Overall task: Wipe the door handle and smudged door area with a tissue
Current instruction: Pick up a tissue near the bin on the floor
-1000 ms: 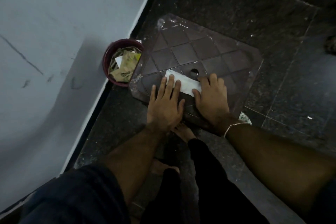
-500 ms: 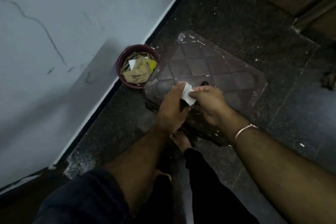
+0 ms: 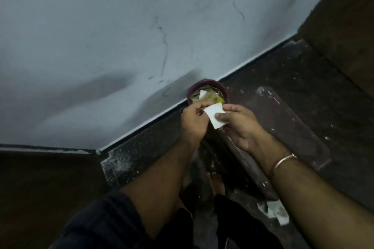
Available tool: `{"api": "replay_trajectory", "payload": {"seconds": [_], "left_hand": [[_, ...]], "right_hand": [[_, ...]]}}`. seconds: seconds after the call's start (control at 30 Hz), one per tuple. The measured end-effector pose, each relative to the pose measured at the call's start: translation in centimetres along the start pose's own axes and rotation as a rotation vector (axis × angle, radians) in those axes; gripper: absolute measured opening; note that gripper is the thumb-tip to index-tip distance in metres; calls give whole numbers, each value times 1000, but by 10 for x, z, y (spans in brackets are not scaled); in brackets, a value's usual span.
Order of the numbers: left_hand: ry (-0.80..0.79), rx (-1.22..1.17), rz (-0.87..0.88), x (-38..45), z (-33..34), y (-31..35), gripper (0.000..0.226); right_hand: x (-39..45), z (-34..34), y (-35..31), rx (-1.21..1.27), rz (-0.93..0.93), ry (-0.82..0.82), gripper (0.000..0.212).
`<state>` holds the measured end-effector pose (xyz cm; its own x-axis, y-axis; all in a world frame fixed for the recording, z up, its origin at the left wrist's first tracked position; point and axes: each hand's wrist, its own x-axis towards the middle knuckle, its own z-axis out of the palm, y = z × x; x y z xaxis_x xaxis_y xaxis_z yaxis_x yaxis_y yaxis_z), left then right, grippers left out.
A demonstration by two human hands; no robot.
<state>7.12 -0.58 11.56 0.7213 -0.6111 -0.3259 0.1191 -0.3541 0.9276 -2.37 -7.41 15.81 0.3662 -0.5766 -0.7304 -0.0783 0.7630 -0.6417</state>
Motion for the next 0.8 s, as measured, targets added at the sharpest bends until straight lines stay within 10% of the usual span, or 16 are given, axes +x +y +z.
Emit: {"api": "replay_trajectory", "payload": {"seconds": [0.3, 0.8], "left_hand": [[251, -406, -75, -42, -113, 110, 27], [695, -443, 201, -131, -306, 206, 17]], "right_hand": [[-62, 109, -40, -129, -8, -411, 32], [-200, 297, -57, -673, -349, -954, 8]]}}
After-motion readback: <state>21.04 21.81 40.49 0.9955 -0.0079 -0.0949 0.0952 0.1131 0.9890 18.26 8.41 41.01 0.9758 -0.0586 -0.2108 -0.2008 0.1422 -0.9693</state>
